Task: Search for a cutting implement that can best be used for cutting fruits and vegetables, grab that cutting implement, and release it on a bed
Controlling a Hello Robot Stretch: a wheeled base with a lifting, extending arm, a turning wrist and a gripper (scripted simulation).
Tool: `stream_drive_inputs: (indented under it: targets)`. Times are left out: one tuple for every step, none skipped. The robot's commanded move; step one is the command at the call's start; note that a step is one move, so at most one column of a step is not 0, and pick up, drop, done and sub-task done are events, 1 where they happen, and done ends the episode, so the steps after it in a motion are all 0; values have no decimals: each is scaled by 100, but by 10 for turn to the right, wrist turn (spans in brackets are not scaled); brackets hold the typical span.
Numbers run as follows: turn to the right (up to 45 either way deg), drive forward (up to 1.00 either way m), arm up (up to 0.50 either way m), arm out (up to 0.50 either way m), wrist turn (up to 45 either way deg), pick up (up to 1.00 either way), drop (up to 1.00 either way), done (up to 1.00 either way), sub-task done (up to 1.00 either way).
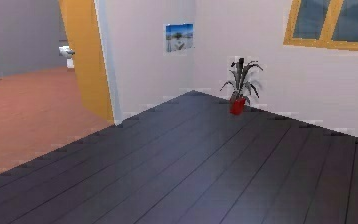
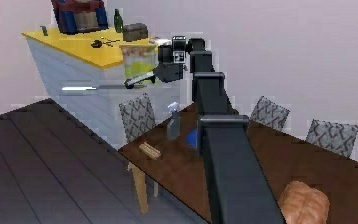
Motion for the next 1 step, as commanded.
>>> stream_drive_inputs:
  targets:
    - [0,0,0,0,-450,0,0,0,0]
